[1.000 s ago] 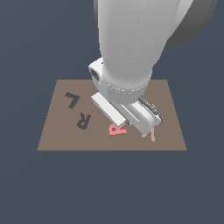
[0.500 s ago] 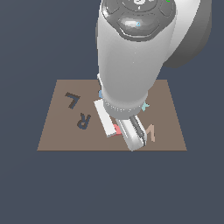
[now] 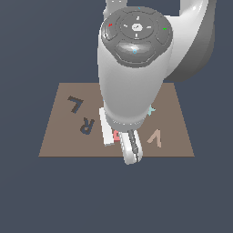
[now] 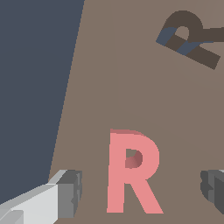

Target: Insert a designated object into the corresponding slot on a board.

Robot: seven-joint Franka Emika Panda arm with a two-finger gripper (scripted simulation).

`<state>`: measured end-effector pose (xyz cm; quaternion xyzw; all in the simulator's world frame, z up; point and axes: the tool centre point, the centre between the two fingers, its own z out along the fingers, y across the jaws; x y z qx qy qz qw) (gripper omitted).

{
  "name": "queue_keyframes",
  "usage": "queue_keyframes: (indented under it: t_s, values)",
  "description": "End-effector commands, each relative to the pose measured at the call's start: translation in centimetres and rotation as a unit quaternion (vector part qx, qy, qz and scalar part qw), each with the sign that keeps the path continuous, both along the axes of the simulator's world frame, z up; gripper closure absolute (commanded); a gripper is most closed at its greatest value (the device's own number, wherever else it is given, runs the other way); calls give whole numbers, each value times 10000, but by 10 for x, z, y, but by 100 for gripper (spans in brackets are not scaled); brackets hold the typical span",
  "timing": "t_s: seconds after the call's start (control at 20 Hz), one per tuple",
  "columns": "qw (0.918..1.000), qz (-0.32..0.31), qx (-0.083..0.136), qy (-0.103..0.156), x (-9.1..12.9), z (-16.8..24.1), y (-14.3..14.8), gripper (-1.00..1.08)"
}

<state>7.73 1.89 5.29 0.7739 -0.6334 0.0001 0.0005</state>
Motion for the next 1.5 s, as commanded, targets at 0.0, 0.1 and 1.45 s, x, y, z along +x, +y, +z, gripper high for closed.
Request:
queue_keyframes:
  t_s: [0.0,0.1,1.45]
  values:
    - [9999,-132,2,-3,2,-2,-1,-92]
    - [9998,-188,3,-3,2,-3,-1,-92]
    - [9998,-204,4,-2,2,-23,-2,108]
